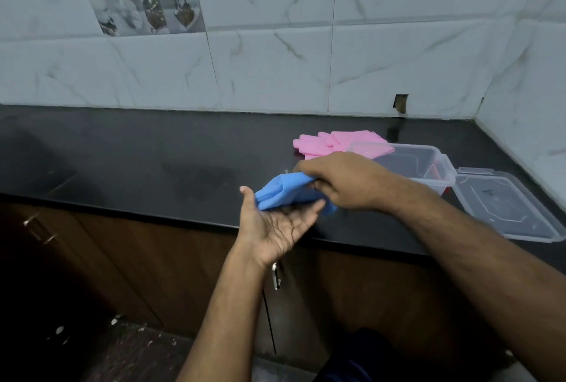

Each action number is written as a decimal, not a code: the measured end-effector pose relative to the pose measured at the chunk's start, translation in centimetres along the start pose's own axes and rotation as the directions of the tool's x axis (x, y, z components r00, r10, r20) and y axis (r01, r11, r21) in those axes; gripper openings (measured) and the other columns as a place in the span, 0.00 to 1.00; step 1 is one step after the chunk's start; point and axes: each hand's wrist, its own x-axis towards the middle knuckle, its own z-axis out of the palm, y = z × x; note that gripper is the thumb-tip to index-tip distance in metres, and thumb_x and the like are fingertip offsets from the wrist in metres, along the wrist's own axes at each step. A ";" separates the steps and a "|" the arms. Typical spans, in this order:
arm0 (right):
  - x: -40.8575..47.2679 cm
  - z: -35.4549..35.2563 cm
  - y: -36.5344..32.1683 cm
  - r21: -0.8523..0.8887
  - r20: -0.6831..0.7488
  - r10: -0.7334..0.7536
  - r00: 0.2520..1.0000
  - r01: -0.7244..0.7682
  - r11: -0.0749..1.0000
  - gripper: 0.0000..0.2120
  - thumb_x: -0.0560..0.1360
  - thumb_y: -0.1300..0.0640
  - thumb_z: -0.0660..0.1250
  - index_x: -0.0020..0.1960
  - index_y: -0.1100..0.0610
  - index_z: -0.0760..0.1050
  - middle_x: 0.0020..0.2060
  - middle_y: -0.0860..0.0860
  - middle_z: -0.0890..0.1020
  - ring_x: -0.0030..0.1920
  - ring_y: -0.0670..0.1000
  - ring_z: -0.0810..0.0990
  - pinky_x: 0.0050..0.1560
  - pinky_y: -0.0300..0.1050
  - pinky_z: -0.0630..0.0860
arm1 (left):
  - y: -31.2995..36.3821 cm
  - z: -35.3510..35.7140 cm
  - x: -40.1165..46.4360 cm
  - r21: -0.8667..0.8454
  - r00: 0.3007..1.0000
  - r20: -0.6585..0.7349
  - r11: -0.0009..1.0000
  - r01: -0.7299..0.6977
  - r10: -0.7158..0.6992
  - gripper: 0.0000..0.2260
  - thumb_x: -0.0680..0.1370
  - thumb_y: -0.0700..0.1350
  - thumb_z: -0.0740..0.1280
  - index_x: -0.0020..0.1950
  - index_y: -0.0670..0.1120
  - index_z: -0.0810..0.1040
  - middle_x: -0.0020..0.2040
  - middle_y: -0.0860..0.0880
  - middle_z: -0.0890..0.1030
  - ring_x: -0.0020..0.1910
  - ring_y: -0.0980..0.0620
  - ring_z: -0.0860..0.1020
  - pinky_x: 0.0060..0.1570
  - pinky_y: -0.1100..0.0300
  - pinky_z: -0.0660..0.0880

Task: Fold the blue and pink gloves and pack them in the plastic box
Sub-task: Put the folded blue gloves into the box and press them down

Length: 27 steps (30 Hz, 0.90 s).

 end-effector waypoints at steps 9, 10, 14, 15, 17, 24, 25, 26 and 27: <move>-3.7 -5.4 3.4 0.162 0.091 -0.254 0.963 0.237 0.958 0.16 0.79 0.66 0.67 0.62 0.51 0.82 0.61 0.43 0.83 0.70 0.51 0.74 0.71 0.53 0.68 | 1.4 1.1 0.2 -0.038 0.989 0.134 0.998 -0.052 0.056 0.49 0.69 0.79 0.63 0.74 0.40 0.75 0.70 0.37 0.78 0.66 0.35 0.79 0.61 0.37 0.79; -4.2 -5.8 4.0 0.159 0.097 -0.256 0.962 0.239 0.958 0.16 0.80 0.66 0.67 0.61 0.49 0.83 0.63 0.40 0.82 0.74 0.50 0.69 0.74 0.53 0.64 | 1.3 1.3 0.3 -0.017 0.987 0.157 0.999 -0.038 0.041 0.48 0.68 0.78 0.65 0.73 0.42 0.76 0.71 0.37 0.77 0.68 0.34 0.78 0.64 0.36 0.77; -5.7 -7.3 5.8 0.143 0.073 -0.160 0.984 0.148 0.979 0.22 0.80 0.63 0.67 0.57 0.33 0.79 0.72 0.32 0.69 0.81 0.44 0.51 0.78 0.55 0.51 | 0.1 2.4 0.7 0.078 0.966 0.255 0.997 0.020 -0.039 0.49 0.68 0.75 0.70 0.77 0.42 0.72 0.79 0.39 0.68 0.78 0.38 0.67 0.78 0.40 0.61; -6.0 -7.5 5.9 0.122 0.053 -0.134 0.990 0.126 0.984 0.24 0.80 0.63 0.67 0.56 0.31 0.78 0.74 0.32 0.66 0.81 0.43 0.48 0.77 0.55 0.48 | -0.3 2.7 0.8 0.094 0.965 0.257 0.995 0.037 -0.060 0.49 0.68 0.75 0.70 0.77 0.42 0.71 0.79 0.40 0.67 0.79 0.40 0.65 0.79 0.43 0.59; -6.2 -7.5 6.0 0.064 0.011 -0.105 0.994 0.104 0.993 0.24 0.80 0.62 0.68 0.56 0.31 0.79 0.77 0.35 0.60 0.81 0.44 0.45 0.75 0.54 0.46 | -1.3 3.1 1.0 0.107 0.962 0.256 0.992 0.072 -0.098 0.47 0.69 0.73 0.72 0.76 0.40 0.72 0.78 0.39 0.69 0.77 0.40 0.68 0.78 0.42 0.61; -6.0 -6.1 6.2 0.015 -0.247 0.047 0.968 -0.045 0.999 0.22 0.79 0.63 0.68 0.59 0.35 0.82 0.76 0.45 0.63 0.72 0.52 0.60 0.72 0.58 0.56 | -3.5 3.7 2.2 0.258 0.995 0.083 0.963 -0.078 0.059 0.26 0.76 0.46 0.76 0.71 0.39 0.77 0.66 0.37 0.81 0.65 0.36 0.80 0.68 0.37 0.74; -5.8 -5.7 6.3 0.019 -0.317 0.063 0.946 -0.060 0.998 0.21 0.79 0.63 0.69 0.62 0.38 0.82 0.73 0.47 0.66 0.68 0.51 0.65 0.70 0.57 0.61 | -3.4 4.1 2.4 0.266 0.993 0.075 0.958 -0.103 0.086 0.25 0.76 0.45 0.75 0.71 0.39 0.77 0.65 0.37 0.82 0.64 0.36 0.81 0.66 0.37 0.75; -5.6 -5.2 6.5 0.055 -0.386 0.084 0.919 -0.068 0.996 0.21 0.79 0.63 0.69 0.66 0.41 0.80 0.68 0.48 0.70 0.62 0.50 0.69 0.68 0.54 0.66 | -3.2 4.5 2.7 0.264 0.991 0.068 0.956 -0.131 0.117 0.25 0.76 0.45 0.75 0.71 0.39 0.77 0.64 0.36 0.82 0.63 0.36 0.81 0.63 0.38 0.77; -5.5 -4.7 6.7 0.168 -0.431 0.142 0.891 -0.075 0.983 0.22 0.80 0.62 0.68 0.70 0.43 0.77 0.61 0.48 0.72 0.57 0.49 0.74 0.66 0.51 0.71 | -2.9 4.9 2.9 0.254 0.986 0.066 0.953 -0.163 0.151 0.26 0.75 0.45 0.74 0.71 0.39 0.76 0.64 0.36 0.82 0.61 0.37 0.82 0.59 0.40 0.80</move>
